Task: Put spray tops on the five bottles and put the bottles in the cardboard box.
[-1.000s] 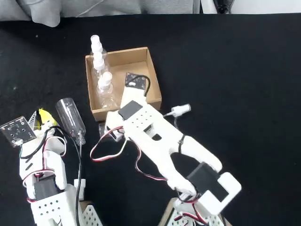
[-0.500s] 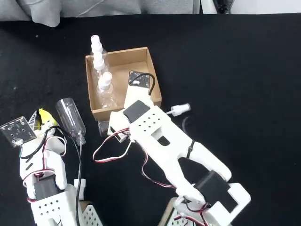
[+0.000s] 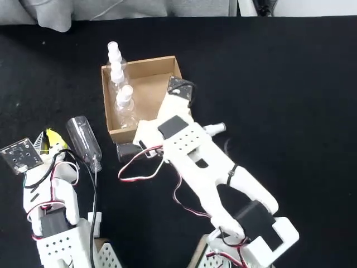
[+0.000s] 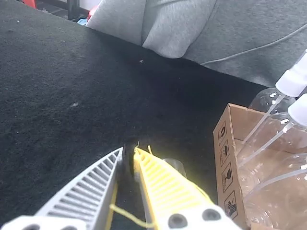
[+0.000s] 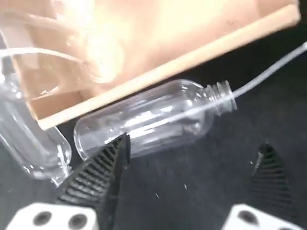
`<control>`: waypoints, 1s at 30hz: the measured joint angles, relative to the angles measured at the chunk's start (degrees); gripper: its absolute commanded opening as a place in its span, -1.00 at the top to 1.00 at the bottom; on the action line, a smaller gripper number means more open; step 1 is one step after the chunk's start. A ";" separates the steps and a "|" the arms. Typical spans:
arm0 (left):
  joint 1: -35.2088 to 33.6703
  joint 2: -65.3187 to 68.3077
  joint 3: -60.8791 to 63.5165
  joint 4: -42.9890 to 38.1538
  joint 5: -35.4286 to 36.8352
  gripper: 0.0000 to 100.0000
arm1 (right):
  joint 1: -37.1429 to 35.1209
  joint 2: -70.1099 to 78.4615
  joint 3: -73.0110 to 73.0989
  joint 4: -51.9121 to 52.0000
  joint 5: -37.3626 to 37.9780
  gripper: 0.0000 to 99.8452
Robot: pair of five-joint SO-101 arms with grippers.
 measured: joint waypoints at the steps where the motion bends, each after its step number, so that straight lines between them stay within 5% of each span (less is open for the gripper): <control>1: 0.00 0.00 0.00 0.00 0.00 0.94 | 0.09 0.00 0.53 -1.23 0.00 0.30; 30: 0.00 0.00 0.00 0.00 0.00 0.94 | 0.26 16.18 -6.24 -0.53 -1.85 0.30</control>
